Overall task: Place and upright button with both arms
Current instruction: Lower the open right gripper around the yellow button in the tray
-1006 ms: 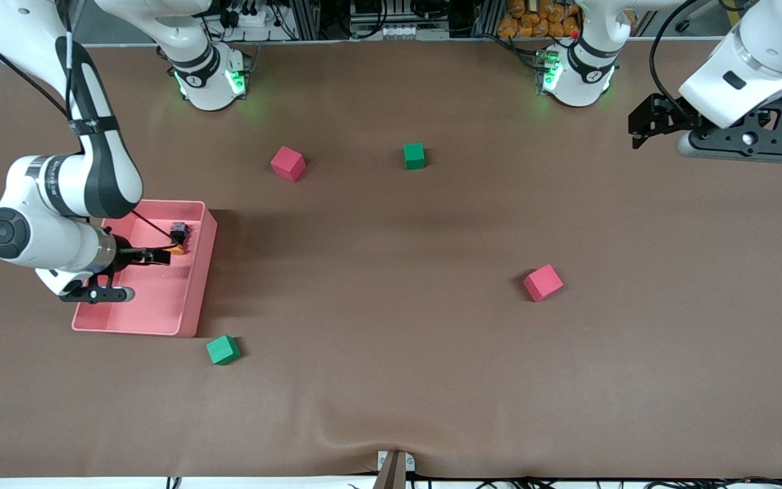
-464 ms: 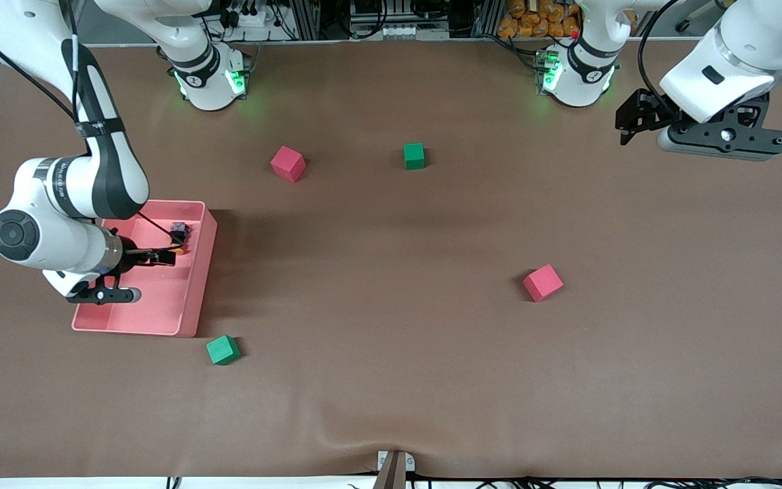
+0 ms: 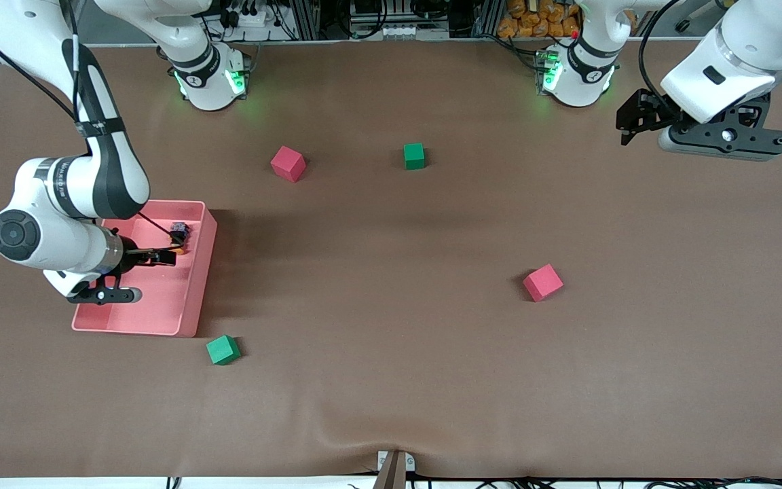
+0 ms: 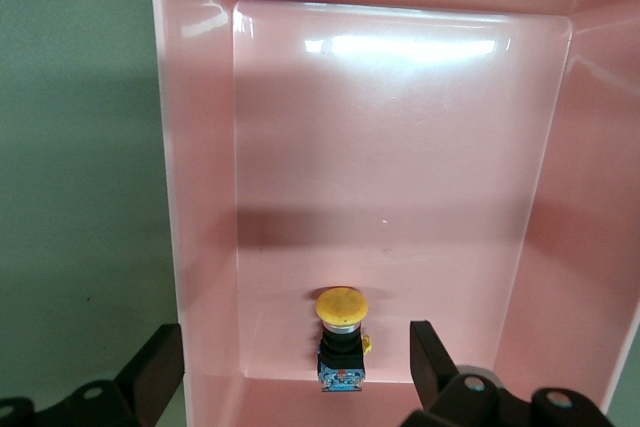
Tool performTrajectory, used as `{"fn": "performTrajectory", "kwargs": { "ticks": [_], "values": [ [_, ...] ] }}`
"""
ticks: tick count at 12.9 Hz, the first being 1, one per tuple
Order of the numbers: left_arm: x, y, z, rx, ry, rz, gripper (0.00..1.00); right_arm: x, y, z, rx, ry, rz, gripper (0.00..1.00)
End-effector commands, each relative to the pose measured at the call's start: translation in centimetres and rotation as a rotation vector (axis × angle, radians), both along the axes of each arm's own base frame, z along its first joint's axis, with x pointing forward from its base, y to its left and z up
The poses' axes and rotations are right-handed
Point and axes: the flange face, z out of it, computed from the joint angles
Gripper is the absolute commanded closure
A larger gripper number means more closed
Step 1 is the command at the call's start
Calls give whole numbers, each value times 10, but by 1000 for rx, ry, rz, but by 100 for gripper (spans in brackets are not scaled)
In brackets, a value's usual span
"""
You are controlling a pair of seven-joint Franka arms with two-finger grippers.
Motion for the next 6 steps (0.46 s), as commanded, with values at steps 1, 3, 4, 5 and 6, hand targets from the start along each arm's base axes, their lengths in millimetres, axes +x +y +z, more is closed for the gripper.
{"fn": "performTrajectory", "kwargs": {
  "ticks": [1,3,4,5,6],
  "values": [
    [1,-6,2,10,-11,-23,0,5,4,-15,-2,-14,-8,0],
    [2,-7,3,6,-23,-19,0,9,-4,-33,-5,-28,-18,0],
    [2,-7,3,4,-23,-19,0,5,-6,-43,-5,-19,-22,0],
    [2,-7,4,2,-25,-16,0,-4,-7,-54,-2,-29,-18,0],
    [2,-7,4,3,-24,-17,0,-15,-11,-64,-2,-40,-17,0]
  ]
}}
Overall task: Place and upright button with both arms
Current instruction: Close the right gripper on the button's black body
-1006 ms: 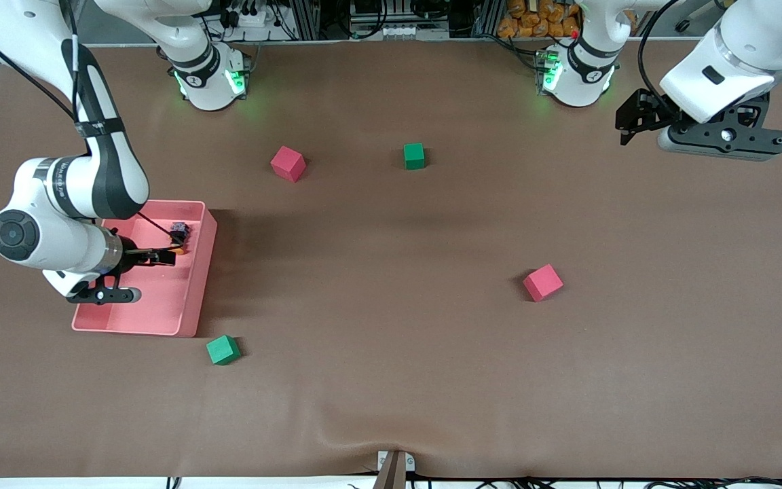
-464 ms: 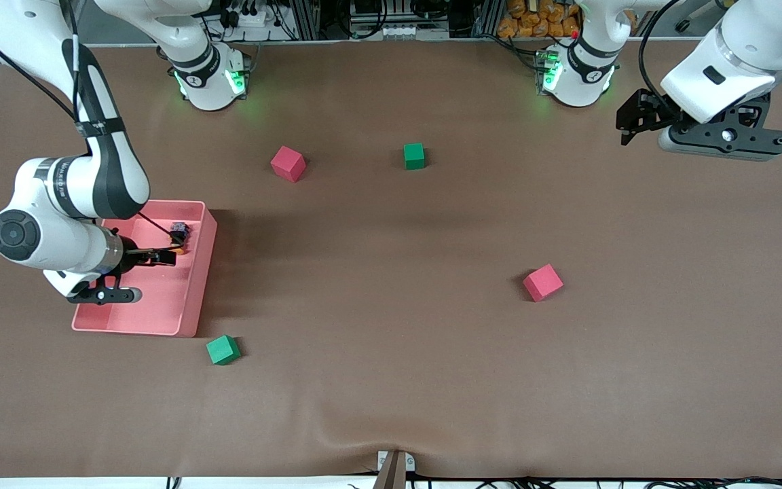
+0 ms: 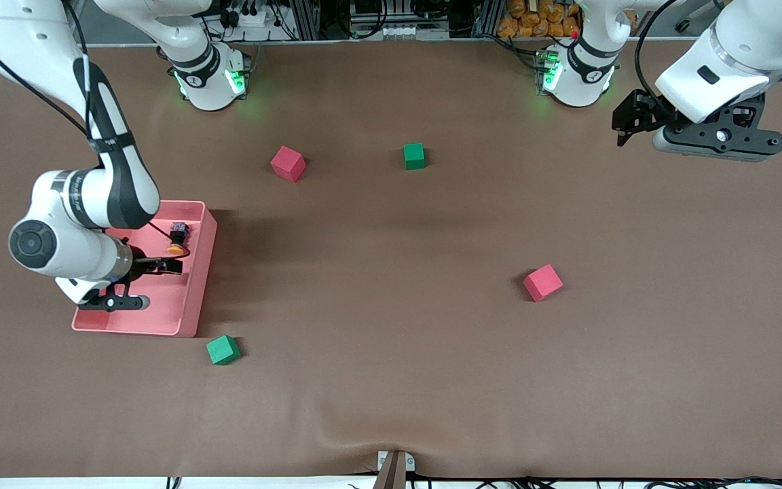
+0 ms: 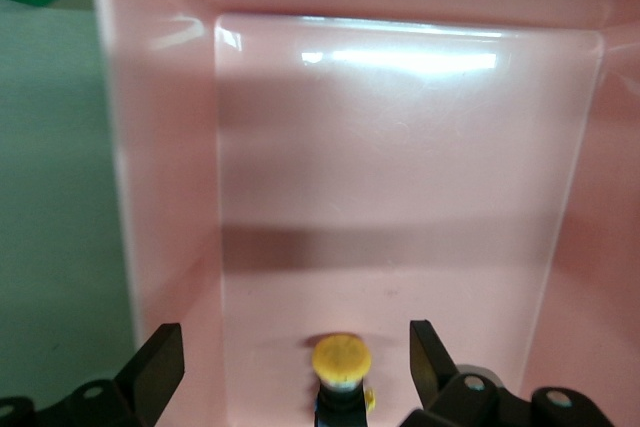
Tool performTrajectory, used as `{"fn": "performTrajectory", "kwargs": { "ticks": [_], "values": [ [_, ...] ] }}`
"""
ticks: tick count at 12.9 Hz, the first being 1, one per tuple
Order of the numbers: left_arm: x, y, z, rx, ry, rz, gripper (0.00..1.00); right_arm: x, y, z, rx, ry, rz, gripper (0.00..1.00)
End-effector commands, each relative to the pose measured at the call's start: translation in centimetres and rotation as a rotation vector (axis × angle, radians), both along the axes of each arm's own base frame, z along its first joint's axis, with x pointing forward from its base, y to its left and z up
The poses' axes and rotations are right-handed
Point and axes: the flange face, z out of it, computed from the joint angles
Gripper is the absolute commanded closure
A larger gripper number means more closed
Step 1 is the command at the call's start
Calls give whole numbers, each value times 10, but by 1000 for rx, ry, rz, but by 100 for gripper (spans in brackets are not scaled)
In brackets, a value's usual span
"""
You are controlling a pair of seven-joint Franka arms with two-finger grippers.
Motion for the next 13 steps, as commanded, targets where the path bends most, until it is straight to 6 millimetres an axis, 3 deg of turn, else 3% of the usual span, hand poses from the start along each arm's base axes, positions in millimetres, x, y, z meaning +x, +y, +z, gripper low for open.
{"fn": "performTrajectory", "kwargs": {
  "ticks": [1,3,6,9,11,13],
  "values": [
    [1,-1,4,7,-15,-10,0,-27,-17,-22,4,-14,-26,0],
    [2,0,4,10,-17,-8,0,-33,-28,-19,9,-7,-25,0],
    [1,1,6,12,-19,-12,0,-48,-77,10,37,12,36,0],
    [-5,-14,5,17,-15,-32,0,-75,-74,32,45,25,35,0],
    [-5,-12,8,41,-28,-43,0,-96,-69,19,42,48,-3,0],
    [-5,-10,9,55,-32,-48,0,-100,-67,5,35,4,-6,0]
  ]
}}
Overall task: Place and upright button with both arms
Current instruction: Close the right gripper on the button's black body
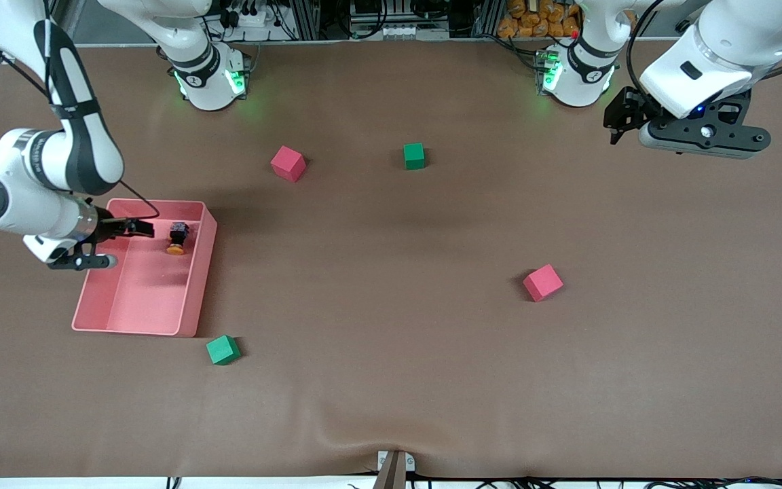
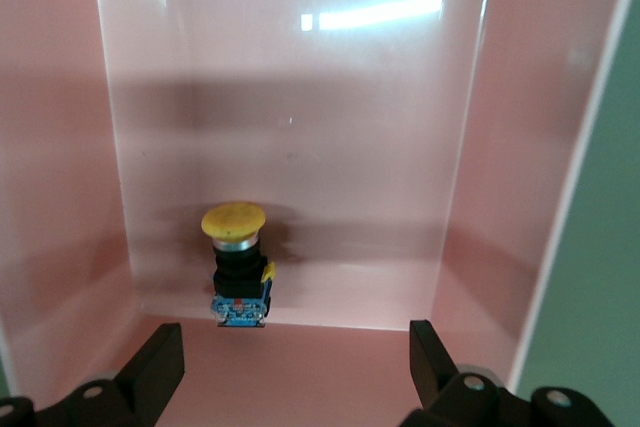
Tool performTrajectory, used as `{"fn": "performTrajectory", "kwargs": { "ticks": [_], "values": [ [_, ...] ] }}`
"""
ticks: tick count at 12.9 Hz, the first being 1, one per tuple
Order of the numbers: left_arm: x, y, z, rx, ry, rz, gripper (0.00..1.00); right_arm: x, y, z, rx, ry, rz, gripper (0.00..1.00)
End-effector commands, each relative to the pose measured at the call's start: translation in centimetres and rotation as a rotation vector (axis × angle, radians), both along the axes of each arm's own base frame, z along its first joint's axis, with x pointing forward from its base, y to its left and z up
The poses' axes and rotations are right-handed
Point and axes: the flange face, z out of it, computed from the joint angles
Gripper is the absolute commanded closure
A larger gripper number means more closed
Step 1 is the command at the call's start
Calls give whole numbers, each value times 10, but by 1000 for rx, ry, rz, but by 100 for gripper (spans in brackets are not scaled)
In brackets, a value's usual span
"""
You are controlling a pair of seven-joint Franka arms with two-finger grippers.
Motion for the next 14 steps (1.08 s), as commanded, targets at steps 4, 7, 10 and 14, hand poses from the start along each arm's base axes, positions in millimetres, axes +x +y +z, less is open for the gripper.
{"fn": "performTrajectory", "kwargs": {
  "ticks": [4,7,10,14],
  "values": [
    [0,5,9,18,-21,-10,0,-15,11,-34,-12,-87,-12,0],
    [1,6,9,17,-22,4,0,-14,15,-50,-13,-84,-33,0],
    [0,11,12,14,-27,10,0,-13,36,-69,-25,-118,-63,0],
    [3,19,10,9,-22,21,0,-19,38,-95,-27,-112,-70,0]
  ]
}}
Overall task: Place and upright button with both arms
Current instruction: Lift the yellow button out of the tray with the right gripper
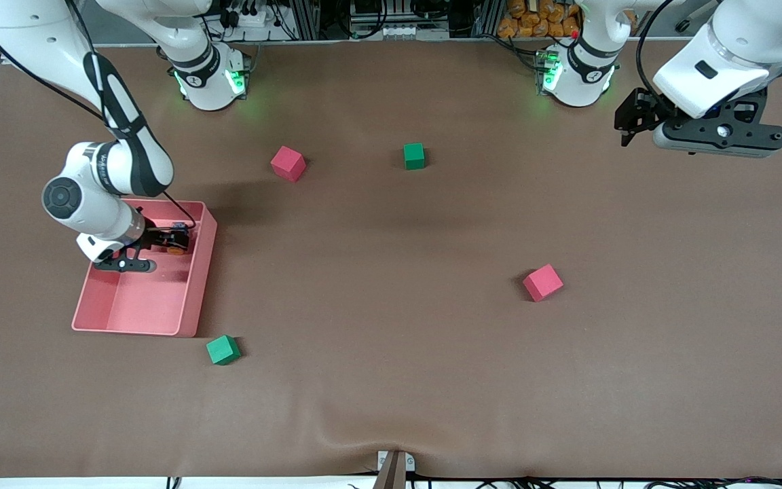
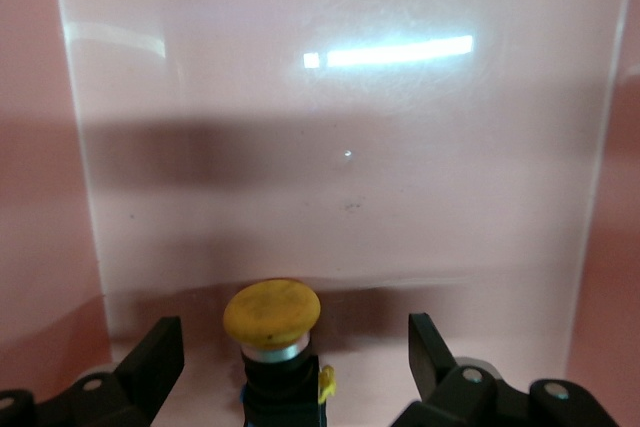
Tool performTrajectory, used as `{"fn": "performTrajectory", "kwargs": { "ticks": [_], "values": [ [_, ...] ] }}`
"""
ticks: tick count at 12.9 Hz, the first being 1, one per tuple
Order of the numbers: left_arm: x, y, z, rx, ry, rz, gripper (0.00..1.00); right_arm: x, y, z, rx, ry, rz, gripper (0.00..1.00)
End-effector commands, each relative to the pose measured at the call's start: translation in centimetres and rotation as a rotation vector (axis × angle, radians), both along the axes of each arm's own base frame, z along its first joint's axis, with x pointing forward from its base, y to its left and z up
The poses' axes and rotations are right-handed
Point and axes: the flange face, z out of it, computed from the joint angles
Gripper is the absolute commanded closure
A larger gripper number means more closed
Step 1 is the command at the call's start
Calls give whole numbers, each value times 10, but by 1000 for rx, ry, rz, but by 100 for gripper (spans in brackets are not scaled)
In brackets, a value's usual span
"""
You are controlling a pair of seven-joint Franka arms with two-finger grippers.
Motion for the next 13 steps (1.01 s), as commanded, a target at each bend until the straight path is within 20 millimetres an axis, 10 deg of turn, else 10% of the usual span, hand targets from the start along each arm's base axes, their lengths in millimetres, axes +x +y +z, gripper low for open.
{"fn": "performTrajectory", "kwargs": {
  "ticks": [1,2,3,4,8,13],
  "values": [
    [2,11,4,3,-9,6,0,-15,0,-15,5,5,-21,0],
    [3,12,3,1,-7,10,0,-21,-1,-20,8,19,-27,17],
    [4,15,3,1,-5,15,0,-24,-1,-22,9,26,-28,64],
    [5,18,1,2,-2,19,0,-25,-2,-22,13,28,-37,89],
    [7,25,2,0,-3,29,0,-28,3,-22,23,31,-43,100],
    [6,25,0,3,3,29,0,-11,5,31,37,-65,197,100]
  ]
}}
